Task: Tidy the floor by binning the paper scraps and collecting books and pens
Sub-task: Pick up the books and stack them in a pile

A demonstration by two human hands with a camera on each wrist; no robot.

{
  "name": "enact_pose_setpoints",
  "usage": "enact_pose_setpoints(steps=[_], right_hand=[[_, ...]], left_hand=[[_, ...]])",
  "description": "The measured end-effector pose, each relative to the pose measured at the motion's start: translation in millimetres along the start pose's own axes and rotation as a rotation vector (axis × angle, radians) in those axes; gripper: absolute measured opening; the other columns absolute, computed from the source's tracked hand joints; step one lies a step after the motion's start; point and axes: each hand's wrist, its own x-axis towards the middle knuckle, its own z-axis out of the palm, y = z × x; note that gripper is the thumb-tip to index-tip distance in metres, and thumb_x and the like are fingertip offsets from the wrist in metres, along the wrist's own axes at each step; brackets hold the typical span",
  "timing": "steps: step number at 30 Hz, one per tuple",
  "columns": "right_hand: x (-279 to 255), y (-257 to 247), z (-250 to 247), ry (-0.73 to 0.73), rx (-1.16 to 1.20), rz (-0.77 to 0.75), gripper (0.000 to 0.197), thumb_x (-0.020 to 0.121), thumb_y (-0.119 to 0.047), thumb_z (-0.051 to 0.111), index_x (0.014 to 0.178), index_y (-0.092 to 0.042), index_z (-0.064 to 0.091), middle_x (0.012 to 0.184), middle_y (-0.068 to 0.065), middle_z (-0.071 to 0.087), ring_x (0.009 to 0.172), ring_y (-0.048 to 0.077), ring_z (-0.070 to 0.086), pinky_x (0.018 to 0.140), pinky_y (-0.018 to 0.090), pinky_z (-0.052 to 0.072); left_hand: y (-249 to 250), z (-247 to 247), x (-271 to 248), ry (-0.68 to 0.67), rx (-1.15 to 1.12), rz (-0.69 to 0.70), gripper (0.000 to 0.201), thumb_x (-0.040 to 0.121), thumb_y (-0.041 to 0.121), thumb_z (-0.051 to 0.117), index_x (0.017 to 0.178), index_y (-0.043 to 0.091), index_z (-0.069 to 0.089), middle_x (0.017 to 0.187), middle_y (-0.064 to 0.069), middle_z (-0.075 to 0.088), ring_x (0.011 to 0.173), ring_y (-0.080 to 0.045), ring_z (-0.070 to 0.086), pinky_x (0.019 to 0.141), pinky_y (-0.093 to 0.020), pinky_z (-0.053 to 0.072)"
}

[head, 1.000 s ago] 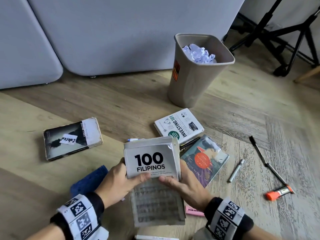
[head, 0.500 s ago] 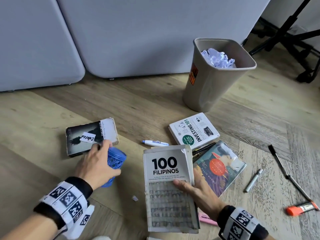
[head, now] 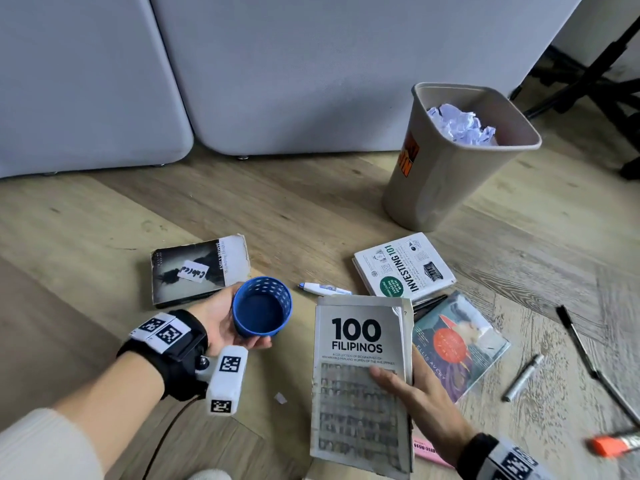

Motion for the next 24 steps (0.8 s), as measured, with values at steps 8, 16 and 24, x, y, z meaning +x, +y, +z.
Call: enact_pose_setpoints(steps=[8,16,24], right_hand=[[13,-3,12,0.079,-0.08,0.073,0.061,0.071,-0.049,0.079,0.118,-0.018,0.056,0.106,-0.013,0.066,0.101,0.006,0.065,0.088,0.028,0.055],[1,-17,9,-0.038,0.239,0.173,0.037,0.09,-0.027,0.065,0.126,-0.028,0.058,0.127,0.001,0.065,0.119,0.023,0.061,0.102,0.045,0.046],[28,-7,-58,0.34,-0.925,0.046,0.066,0.078,-0.078,0.044,0.108,-0.022,0.06,0.11,0.0,0.058,0.101,0.022,0.059,0.089,0.035,0.05]], left_hand=[[-13,-18,25,0.086,-0.244,0.0,0.065,0.09,0.057,0.036,0.117,0.0,0.049,0.108,-0.04,0.054,0.072,-0.045,0.068,0.041,-0.037,0.056],[-104,54,-1,0.023,0.478,0.234,0.083,0.06,0.079,0.067,0.128,0.033,0.054,0.147,-0.001,0.041,0.131,-0.021,0.041,0.117,-0.045,0.022],[-106,69,14,0.049,0.353,0.349,0.097,0.045,0.043,0.094,0.121,0.005,0.046,0.119,-0.001,0.054,0.09,-0.015,0.062,0.071,-0.03,0.048]])
